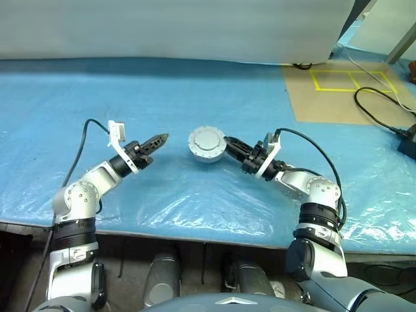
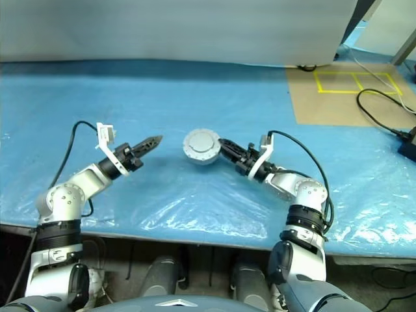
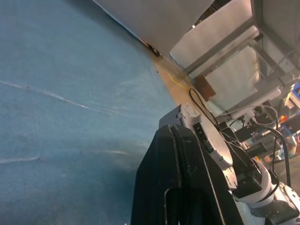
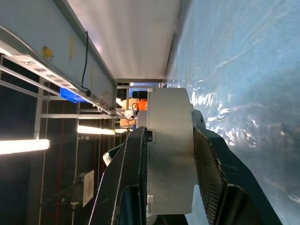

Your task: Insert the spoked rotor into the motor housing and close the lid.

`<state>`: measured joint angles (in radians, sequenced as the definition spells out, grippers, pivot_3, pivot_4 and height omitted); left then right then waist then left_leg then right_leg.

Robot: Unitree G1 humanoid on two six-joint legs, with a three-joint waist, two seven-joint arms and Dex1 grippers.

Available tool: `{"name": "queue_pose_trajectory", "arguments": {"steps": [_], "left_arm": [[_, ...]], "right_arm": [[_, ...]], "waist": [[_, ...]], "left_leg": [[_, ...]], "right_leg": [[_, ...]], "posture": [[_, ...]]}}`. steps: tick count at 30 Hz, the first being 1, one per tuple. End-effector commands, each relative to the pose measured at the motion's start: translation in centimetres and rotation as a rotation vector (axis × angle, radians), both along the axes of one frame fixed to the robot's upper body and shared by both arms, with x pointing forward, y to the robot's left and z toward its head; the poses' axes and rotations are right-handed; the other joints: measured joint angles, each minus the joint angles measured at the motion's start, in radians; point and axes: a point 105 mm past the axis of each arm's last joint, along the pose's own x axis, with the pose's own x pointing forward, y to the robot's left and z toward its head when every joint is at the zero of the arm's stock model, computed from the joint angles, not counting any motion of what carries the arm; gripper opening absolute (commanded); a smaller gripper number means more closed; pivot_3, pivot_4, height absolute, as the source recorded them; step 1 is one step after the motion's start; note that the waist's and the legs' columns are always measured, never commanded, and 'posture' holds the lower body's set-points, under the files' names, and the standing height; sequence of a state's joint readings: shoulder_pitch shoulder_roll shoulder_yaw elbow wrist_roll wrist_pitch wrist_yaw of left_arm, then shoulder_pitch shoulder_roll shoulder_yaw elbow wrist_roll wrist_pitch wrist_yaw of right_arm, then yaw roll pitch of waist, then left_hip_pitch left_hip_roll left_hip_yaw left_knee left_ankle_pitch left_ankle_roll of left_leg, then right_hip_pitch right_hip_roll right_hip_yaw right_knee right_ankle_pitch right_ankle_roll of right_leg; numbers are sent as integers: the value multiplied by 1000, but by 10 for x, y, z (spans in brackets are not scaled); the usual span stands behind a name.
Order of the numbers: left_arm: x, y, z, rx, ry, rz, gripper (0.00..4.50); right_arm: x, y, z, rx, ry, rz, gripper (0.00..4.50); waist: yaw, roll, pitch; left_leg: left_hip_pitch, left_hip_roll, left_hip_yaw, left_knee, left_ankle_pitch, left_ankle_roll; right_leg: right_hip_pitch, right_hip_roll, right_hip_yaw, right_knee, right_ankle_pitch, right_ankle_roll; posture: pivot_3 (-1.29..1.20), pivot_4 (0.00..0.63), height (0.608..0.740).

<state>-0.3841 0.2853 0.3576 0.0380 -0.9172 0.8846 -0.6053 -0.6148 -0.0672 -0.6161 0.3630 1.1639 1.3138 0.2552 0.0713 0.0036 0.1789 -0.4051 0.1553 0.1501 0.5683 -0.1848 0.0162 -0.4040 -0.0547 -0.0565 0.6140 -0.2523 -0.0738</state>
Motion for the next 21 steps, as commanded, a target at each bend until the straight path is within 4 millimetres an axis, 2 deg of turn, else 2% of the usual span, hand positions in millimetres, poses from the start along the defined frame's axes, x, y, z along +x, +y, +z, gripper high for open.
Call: {"name": "queue_pose_trajectory", "arguments": {"steps": [1,4,10,13,14,17,21], "left_arm": [[-6,-4,23,-43,-66,-1,389],[-9,-7,24,-50,-70,-5,1246],[-17,-10,42,-164,-103,-32,3336],[-18,-10,45,-229,-80,-39,4345],[-18,-10,45,-242,-72,-41,4473],[-24,-25,36,-252,19,-133,4473],[-15,-21,17,-296,127,-91,4473]], "right_arm": [[3,-1,48,97,-156,-12,1097],[3,2,55,96,-170,-3,1097],[5,4,62,95,-179,2,1097],[5,4,65,94,-183,0,1097],[6,4,65,93,-183,0,1097],[6,6,70,101,-192,1,1097],[3,11,80,124,-220,17,1097]], "waist": [[0,0,0],[1,0,0],[1,0,0],[1,0,0],[1,0,0],[1,0,0],[0,0,0]], "left_leg": [[0,0,0,0,0,0],[1,0,0,1,0,0],[1,0,0,4,0,0],[1,0,0,4,0,0],[1,0,0,4,0,0],[1,0,0,4,0,-1],[1,0,0,4,0,-1]], "right_leg": [[0,0,0,1,0,0],[0,0,0,3,0,-1],[0,0,0,5,0,0],[0,0,0,6,0,0],[0,0,0,6,0,0],[0,0,0,6,0,1],[0,0,0,6,1,1]], "posture": [[0,150,740],[0,150,740],[0,150,740],[0,150,740],[0,150,740],[0,150,740],[0,150,740]]}}
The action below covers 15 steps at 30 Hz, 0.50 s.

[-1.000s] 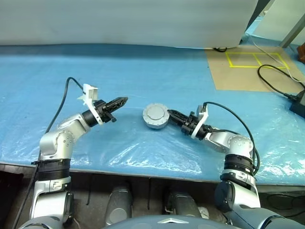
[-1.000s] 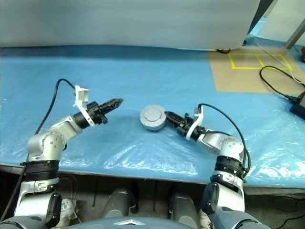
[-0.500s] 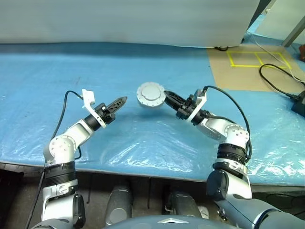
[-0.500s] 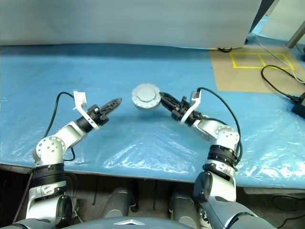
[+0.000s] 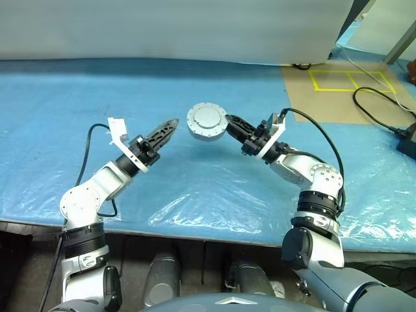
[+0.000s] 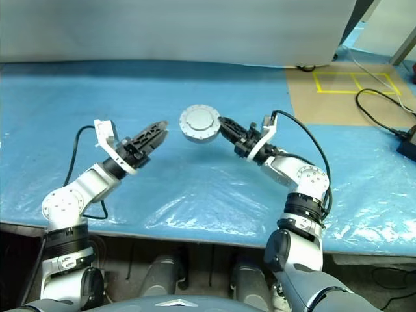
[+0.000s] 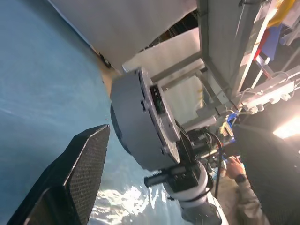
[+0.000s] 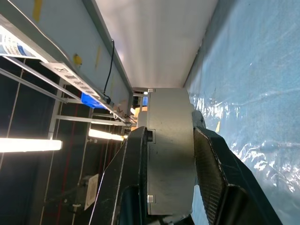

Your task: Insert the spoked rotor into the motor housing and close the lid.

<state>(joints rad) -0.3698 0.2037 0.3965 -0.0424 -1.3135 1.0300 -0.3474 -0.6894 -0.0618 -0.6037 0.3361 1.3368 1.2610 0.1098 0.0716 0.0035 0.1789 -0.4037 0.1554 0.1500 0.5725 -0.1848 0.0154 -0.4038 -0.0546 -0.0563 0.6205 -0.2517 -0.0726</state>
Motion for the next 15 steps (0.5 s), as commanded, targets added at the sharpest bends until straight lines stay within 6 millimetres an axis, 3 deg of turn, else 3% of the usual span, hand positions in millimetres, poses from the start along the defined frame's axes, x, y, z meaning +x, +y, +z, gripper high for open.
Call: {"name": "queue_pose_trajectory", "arguments": {"steps": [1,9,15], "left_arm": [[3,4,-6,-39,38,24,4473],[10,-6,22,-116,-56,0,4473],[8,-12,14,-99,-37,-28,4473]], "right_arm": [[-8,6,40,79,-144,39,1097],[-12,9,38,71,-132,47,1097],[-13,9,37,65,-129,46,1097]], "waist": [[-1,0,0],[5,0,0],[6,0,0]], "left_leg": [[0,0,0,0,0,0],[0,0,-1,1,-2,-4],[-1,-1,-1,1,-2,-4]], "right_leg": [[0,0,0,0,0,0],[1,0,0,0,1,3],[1,0,0,0,2,3]], "posture": [[0,150,740],[0,150,740],[0,150,740]]}}
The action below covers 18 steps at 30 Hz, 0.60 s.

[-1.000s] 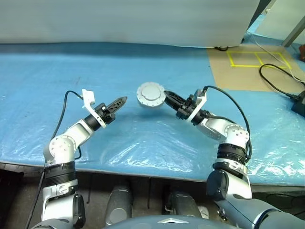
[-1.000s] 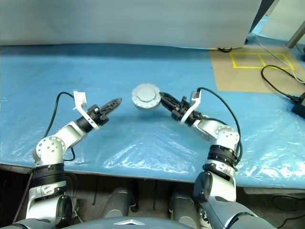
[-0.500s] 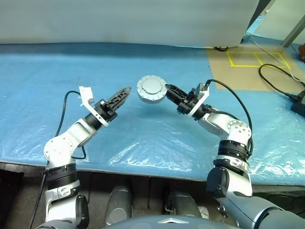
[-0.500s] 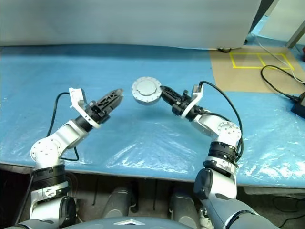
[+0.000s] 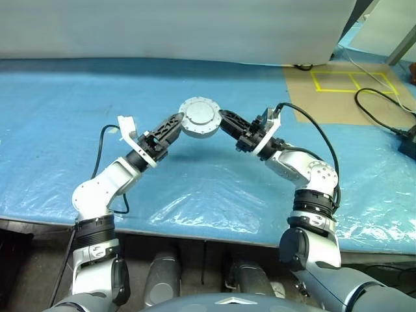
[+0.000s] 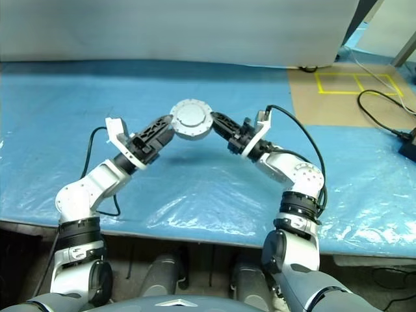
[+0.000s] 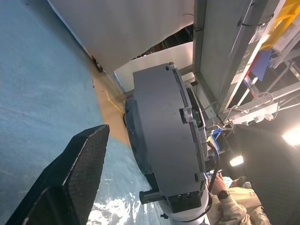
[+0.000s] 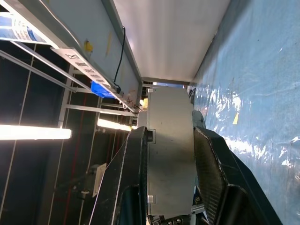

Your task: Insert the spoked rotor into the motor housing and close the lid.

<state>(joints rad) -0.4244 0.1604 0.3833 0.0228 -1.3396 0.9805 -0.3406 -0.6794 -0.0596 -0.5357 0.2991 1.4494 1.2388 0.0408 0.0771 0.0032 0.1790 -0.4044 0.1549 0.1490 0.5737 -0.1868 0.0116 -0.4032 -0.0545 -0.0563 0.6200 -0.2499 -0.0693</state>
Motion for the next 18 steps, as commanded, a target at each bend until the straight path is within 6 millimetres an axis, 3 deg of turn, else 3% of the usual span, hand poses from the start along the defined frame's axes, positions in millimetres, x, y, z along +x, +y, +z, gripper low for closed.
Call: {"name": "queue_pose_trajectory", "arguments": {"steps": [1,6,18], "left_arm": [[-2,-3,3,-3,-24,-20,4473],[8,-3,0,-8,-5,1,4473],[8,-17,10,-41,-46,-44,4473]], "right_arm": [[-7,-3,28,64,-107,9,1097],[-7,-2,28,60,-108,11,1097],[-9,-1,26,54,-101,18,1097]], "waist": [[0,0,0],[0,0,0],[2,0,0]], "left_leg": [[0,0,0,0,0,0],[0,0,-1,1,0,0],[-1,-1,-1,2,0,0]], "right_leg": [[0,0,0,0,0,0],[0,0,0,0,1,2],[0,0,0,0,2,3]], "posture": [[0,150,740],[0,150,740],[0,150,740]]}}
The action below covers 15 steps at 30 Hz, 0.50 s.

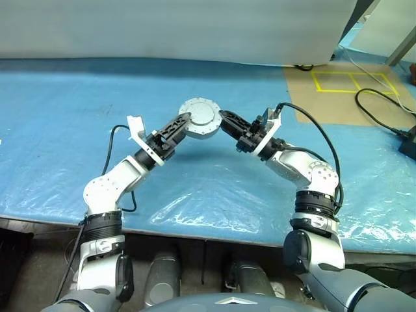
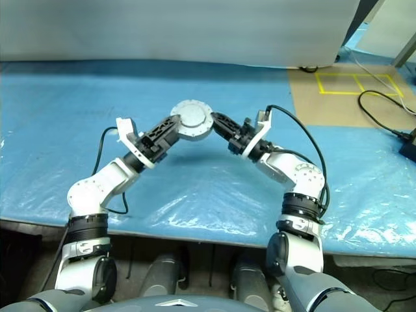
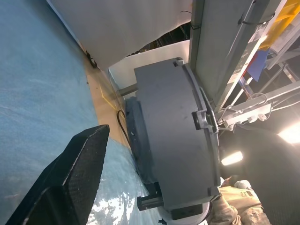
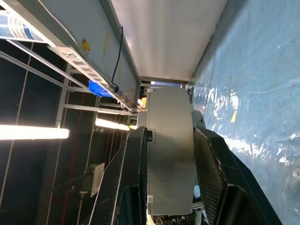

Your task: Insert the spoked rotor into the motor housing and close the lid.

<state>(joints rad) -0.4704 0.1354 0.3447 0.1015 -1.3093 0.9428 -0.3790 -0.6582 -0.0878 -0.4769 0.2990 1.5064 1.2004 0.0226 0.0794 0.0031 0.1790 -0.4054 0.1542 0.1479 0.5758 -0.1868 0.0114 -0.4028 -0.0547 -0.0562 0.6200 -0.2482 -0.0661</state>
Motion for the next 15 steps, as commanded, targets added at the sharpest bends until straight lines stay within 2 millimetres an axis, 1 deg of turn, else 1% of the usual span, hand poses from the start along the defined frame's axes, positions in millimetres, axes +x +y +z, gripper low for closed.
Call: {"name": "queue_pose_trajectory", "arguments": {"steps": [1,10,15], "left_arm": [[-1,-4,12,-14,-51,-15,4473],[8,-25,0,-3,-7,-55,4473],[14,-25,-2,7,-1,-40,4473]], "right_arm": [[-8,-1,28,62,-111,17,1097],[-7,0,29,64,-110,20,1097],[-8,1,28,61,-108,18,1097]], "waist": [[0,0,0],[1,0,0],[0,0,0]], "left_leg": [[0,0,0,0,0,0],[0,0,0,1,0,0],[0,0,0,1,0,0]], "right_leg": [[0,0,0,0,0,0],[0,0,0,0,1,1],[0,0,0,0,1,1]], "posture": [[0,150,740],[0,150,740],[0,150,740]]}}
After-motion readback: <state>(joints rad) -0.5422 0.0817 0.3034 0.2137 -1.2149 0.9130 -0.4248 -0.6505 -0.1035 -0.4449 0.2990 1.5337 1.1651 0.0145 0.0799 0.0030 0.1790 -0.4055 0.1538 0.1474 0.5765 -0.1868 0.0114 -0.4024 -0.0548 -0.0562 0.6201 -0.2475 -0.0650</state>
